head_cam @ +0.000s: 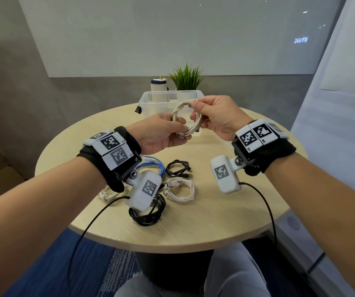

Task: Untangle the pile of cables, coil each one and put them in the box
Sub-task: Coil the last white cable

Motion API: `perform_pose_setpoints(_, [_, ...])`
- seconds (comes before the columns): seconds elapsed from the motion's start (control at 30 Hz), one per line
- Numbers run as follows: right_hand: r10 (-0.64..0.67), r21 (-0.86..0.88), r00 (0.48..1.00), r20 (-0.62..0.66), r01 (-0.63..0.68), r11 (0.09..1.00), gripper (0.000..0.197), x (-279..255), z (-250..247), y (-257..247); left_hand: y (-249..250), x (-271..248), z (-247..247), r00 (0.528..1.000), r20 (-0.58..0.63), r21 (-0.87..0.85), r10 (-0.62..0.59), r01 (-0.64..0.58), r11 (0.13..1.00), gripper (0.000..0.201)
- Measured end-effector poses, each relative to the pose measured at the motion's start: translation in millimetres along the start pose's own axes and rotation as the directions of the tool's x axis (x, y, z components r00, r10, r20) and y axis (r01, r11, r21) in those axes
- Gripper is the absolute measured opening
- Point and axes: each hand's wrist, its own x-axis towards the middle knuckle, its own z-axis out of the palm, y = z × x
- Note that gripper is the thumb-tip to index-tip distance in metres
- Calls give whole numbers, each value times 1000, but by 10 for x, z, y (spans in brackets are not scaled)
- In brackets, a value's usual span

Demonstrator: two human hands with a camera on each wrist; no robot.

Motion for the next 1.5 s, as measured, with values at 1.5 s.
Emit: perform_pose_setpoints(1.5, [298,-531,955,-14,-259,807,12,589,-95,316,-372,272,-55,884,154,988,-441,-133,78,21])
